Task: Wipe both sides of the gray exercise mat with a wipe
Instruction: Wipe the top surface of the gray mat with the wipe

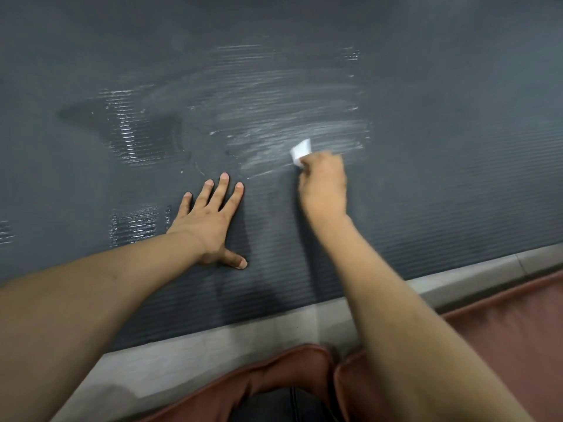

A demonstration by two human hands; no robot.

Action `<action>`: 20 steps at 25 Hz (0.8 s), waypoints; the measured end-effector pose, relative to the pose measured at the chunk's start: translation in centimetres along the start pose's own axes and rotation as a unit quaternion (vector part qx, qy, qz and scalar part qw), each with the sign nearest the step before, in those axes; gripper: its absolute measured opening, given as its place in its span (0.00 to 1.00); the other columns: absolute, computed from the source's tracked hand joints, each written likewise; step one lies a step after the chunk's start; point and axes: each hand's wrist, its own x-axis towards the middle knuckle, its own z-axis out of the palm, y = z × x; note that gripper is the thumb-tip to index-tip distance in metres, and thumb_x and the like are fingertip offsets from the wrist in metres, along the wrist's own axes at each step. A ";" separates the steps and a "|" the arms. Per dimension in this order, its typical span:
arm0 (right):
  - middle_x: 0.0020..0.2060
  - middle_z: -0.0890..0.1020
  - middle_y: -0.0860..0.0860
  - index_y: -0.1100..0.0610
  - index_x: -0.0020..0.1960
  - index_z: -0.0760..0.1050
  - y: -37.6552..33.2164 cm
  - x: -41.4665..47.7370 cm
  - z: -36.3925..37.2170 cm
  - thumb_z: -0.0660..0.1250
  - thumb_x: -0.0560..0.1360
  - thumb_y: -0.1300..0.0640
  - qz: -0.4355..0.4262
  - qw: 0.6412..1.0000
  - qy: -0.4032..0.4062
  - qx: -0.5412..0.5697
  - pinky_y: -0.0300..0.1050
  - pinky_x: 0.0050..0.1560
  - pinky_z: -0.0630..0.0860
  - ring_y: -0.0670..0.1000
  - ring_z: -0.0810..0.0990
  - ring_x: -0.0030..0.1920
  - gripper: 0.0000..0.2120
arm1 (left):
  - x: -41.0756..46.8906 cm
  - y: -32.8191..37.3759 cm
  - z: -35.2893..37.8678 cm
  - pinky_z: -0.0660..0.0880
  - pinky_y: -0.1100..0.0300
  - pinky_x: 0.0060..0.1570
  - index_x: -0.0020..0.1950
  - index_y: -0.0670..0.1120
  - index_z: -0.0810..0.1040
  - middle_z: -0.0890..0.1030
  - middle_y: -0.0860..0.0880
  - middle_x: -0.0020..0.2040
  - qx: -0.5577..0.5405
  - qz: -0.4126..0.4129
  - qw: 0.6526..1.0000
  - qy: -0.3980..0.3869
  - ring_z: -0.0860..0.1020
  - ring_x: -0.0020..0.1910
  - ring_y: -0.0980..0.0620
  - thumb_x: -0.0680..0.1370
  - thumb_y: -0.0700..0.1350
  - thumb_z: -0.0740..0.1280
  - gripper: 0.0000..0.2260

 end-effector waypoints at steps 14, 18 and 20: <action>0.46 0.79 0.58 0.59 0.50 0.81 -1.0 -5.9 -0.4 0.63 0.72 0.65 -0.023 0.999 -0.020 0.015 0.50 0.50 0.70 0.60 0.74 0.50 0.11 | -1.7 1.1 0.5 0.48 0.45 0.80 0.83 0.51 0.37 0.36 0.47 0.83 0.003 -0.014 0.998 0.059 0.42 0.83 0.44 0.67 0.69 0.74 0.60; 0.41 0.79 0.56 0.58 0.45 0.81 -1.6 -8.6 -0.3 0.67 0.71 0.65 -0.216 0.976 -0.038 0.006 0.50 0.46 0.73 0.59 0.76 0.45 0.06 | -4.6 2.1 2.7 0.68 0.42 0.72 0.80 0.46 0.59 0.58 0.44 0.81 -0.014 0.003 0.988 0.155 0.63 0.76 0.39 0.75 0.61 0.72 0.40; 0.44 0.79 0.56 0.57 0.48 0.81 3.7 -6.1 -2.3 0.64 0.73 0.65 -0.104 0.992 -0.008 -0.063 0.50 0.48 0.70 0.60 0.75 0.48 0.09 | -6.0 2.2 4.2 0.71 0.40 0.68 0.78 0.45 0.64 0.62 0.43 0.79 -0.017 0.016 0.984 0.179 0.67 0.73 0.37 0.78 0.58 0.69 0.33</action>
